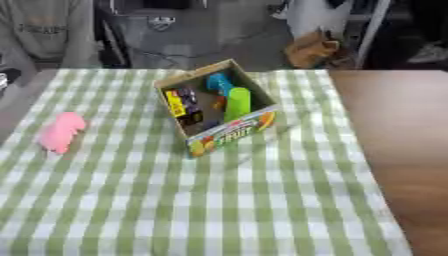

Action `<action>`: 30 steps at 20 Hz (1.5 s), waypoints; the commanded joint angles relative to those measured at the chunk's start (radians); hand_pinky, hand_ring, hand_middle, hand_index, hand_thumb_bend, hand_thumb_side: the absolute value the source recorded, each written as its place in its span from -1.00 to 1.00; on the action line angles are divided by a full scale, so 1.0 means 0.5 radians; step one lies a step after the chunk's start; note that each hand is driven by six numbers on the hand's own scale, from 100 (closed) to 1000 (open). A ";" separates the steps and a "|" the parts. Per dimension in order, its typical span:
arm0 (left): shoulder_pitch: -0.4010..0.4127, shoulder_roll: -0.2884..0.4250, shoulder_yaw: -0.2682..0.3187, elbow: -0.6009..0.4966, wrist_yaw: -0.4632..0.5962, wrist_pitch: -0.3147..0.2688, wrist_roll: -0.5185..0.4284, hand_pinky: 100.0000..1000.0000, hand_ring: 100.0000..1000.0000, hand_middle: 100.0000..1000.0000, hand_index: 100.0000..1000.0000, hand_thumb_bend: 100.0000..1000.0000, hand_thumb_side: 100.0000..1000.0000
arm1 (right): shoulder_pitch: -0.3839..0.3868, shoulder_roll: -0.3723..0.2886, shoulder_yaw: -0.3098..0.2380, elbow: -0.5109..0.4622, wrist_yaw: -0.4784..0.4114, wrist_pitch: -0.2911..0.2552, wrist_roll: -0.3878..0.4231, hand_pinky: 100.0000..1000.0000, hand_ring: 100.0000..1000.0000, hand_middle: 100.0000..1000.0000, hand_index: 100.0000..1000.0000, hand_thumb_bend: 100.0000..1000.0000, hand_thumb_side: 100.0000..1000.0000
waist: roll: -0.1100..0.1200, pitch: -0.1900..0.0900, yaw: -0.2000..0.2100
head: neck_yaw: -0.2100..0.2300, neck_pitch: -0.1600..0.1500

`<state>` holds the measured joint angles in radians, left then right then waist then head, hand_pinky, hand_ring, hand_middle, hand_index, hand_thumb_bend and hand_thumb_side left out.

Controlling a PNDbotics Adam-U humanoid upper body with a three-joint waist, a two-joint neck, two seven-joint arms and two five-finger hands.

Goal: Pick up objects on the table and place them in the box.

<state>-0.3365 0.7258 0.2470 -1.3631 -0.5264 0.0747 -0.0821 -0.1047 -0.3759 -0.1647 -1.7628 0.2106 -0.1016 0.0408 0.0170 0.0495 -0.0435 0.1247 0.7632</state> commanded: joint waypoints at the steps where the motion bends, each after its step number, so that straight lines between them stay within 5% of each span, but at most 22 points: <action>1: -0.085 0.106 -0.034 0.145 -0.087 0.024 -0.068 0.02 0.43 0.66 0.71 0.64 -0.16 | -0.018 -0.058 0.002 -0.029 0.008 -0.007 0.009 0.10 0.41 0.56 0.59 -1.00 0.38 | 0.000 -0.026 -0.005 | 0.034 0.013; 11: -0.330 0.081 -0.160 0.729 -0.122 0.018 -0.043 0.05 0.49 0.67 0.76 0.85 -0.08 | -0.016 -0.054 0.009 -0.024 0.005 -0.010 0.019 0.10 0.42 0.56 0.59 -1.00 0.38 | 0.002 -0.025 -0.021 | 0.082 0.014; 17: -0.432 0.047 -0.229 0.944 -0.095 -0.022 0.032 0.03 0.37 0.66 0.76 0.94 -0.08 | -0.013 -0.053 0.011 -0.022 0.003 -0.011 0.022 0.10 0.42 0.56 0.59 -1.00 0.37 | 0.001 -0.027 -0.030 | 0.048 0.014; 30: -0.571 -0.052 -0.336 1.329 -0.169 -0.047 0.293 0.07 0.50 0.65 0.76 1.00 0.00 | -0.008 -0.054 0.018 -0.016 -0.001 -0.015 0.032 0.10 0.42 0.56 0.60 -1.00 0.37 | -0.002 -0.027 -0.043 | 0.025 0.014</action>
<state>-0.5978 0.6758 0.0823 -0.7032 -0.5986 0.0551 0.0459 -0.1036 -0.3759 -0.1531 -1.7623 0.2106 -0.1064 0.0537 0.0170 0.0495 -0.0636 0.1399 0.7704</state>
